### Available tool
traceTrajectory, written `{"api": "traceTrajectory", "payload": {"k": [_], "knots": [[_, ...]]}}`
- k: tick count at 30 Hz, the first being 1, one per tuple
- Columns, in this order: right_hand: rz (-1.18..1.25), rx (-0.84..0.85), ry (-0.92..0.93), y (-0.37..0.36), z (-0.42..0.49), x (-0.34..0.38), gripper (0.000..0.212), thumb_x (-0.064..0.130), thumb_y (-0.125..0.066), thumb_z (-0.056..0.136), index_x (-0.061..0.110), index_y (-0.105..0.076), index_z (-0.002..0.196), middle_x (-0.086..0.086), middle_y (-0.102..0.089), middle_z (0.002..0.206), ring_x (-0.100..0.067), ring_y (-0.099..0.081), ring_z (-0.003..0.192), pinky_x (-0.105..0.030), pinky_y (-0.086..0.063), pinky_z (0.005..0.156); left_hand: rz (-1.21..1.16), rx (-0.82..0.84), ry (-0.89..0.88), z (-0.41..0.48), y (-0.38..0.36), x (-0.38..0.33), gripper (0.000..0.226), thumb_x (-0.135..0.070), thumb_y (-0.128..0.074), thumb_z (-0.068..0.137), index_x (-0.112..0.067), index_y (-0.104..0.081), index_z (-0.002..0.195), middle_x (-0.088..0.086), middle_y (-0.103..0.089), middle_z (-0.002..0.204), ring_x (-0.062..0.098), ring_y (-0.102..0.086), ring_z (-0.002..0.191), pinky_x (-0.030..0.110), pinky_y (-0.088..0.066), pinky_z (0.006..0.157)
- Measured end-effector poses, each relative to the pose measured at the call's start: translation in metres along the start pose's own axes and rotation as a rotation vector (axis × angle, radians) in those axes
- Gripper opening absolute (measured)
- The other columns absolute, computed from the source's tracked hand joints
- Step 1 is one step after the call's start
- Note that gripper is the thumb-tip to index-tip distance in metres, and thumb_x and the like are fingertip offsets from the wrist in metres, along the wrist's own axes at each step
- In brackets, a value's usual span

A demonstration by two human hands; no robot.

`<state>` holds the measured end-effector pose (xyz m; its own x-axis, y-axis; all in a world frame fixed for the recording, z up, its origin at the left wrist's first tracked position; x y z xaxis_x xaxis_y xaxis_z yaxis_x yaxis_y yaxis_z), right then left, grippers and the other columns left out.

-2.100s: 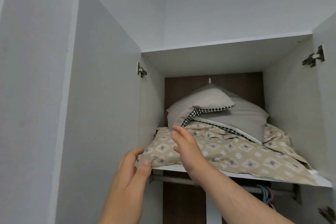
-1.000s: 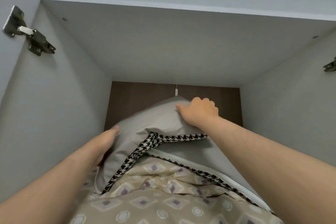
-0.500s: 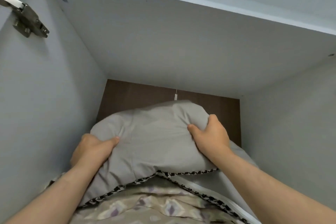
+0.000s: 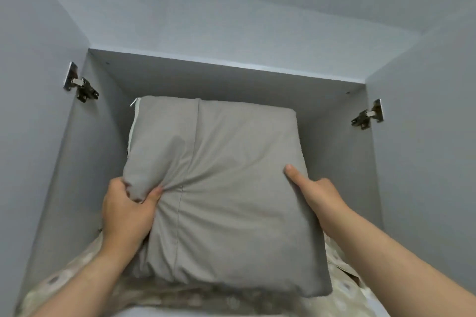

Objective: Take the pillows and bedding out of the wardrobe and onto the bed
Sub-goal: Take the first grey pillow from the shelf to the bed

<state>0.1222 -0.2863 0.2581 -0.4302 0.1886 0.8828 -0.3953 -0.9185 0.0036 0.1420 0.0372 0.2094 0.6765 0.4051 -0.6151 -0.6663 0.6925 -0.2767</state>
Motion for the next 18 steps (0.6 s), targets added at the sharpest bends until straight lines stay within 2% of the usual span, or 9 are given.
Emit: {"api": "traceTrajectory", "payload": {"k": [2,5,8,10,12,14,16,18], "knots": [[0.098,0.047,0.001,0.022,-0.037,-0.010,0.050,0.052,-0.078,0.068,0.012,-0.065,0.095,-0.003,-0.071,0.094,-0.022,-0.068,0.084,-0.029,-0.051,0.065,-0.019,0.024,0.034,-0.037,0.020,-0.017,0.042,-0.021,-0.079,0.071,-0.012,-0.047,0.098,0.005,-0.055,0.088,0.022,-0.051,0.073,0.034,-0.037,0.065],[0.171,-0.026,0.088,0.049,-0.088,-0.025,0.022,0.037,-0.079,0.073,0.023,-0.065,0.082,0.005,-0.071,0.090,-0.017,-0.068,0.085,-0.029,-0.052,0.068,-0.012,0.056,0.087,-0.083,0.049,-0.039,0.042,-0.020,-0.079,0.070,-0.016,-0.046,0.094,-0.004,-0.051,0.083,0.023,-0.052,0.080,0.034,-0.037,0.066],[0.129,-0.143,0.151,0.072,-0.138,-0.033,0.019,0.033,-0.077,0.075,0.026,-0.064,0.087,0.009,-0.068,0.086,-0.019,-0.068,0.091,-0.033,-0.053,0.080,0.005,0.106,0.105,-0.123,0.081,-0.059,0.046,-0.019,-0.082,0.068,-0.016,-0.047,0.097,0.004,-0.057,0.093,0.023,-0.054,0.087,0.035,-0.040,0.071],[0.098,-0.203,0.207,0.085,-0.171,-0.030,0.019,0.032,-0.077,0.076,0.026,-0.064,0.090,0.011,-0.067,0.086,-0.017,-0.067,0.089,-0.030,-0.050,0.078,-0.013,0.149,0.125,-0.139,0.101,-0.067,0.046,-0.019,-0.081,0.069,-0.010,-0.049,0.099,0.011,-0.058,0.098,0.024,-0.055,0.087,0.034,-0.041,0.070],[0.053,-0.239,0.254,0.096,-0.202,-0.025,0.019,0.030,-0.076,0.077,0.027,-0.062,0.090,0.010,-0.066,0.086,-0.015,-0.065,0.086,-0.027,-0.046,0.074,-0.086,0.185,0.199,-0.149,0.120,-0.067,0.053,-0.035,-0.078,0.070,-0.003,-0.051,0.102,0.017,-0.059,0.099,0.027,-0.054,0.085,0.034,-0.040,0.067],[0.008,-0.252,0.290,0.104,-0.230,-0.021,0.017,0.031,-0.077,0.076,0.030,-0.062,0.084,0.012,-0.067,0.087,-0.012,-0.065,0.085,-0.029,-0.048,0.074,-0.212,0.218,0.322,-0.150,0.135,-0.061,0.066,-0.053,-0.069,0.070,-0.001,-0.054,0.109,0.016,-0.061,0.106,0.031,-0.059,0.096,0.036,-0.044,0.075],[-0.066,-0.277,0.328,0.111,-0.264,-0.018,0.018,0.034,-0.078,0.075,0.036,-0.062,0.081,0.014,-0.069,0.088,-0.006,-0.066,0.085,-0.029,-0.051,0.073,-0.301,0.313,0.427,-0.153,0.150,-0.063,0.070,-0.055,-0.066,0.074,-0.005,-0.055,0.123,0.009,-0.063,0.114,0.027,-0.059,0.104,0.033,-0.045,0.081],[-0.127,-0.291,0.355,0.116,-0.296,-0.018,0.019,0.035,-0.078,0.074,0.040,-0.062,0.082,0.018,-0.068,0.089,0.007,-0.063,0.083,-0.018,-0.050,0.070,-0.309,0.413,0.476,-0.162,0.163,-0.058,0.084,-0.062,-0.072,0.064,-0.015,-0.053,0.131,0.003,-0.062,0.120,0.023,-0.059,0.109,0.036,-0.045,0.088]]}}
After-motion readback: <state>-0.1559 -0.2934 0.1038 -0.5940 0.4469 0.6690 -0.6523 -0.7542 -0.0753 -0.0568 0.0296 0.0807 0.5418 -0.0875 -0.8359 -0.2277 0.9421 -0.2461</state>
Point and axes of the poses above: each hand's wrist, its own z-axis towards the middle knuckle, its own y-axis out of the back of the hand, x = y × z, the point moved 2 cm from there along z, towards the middle knuckle
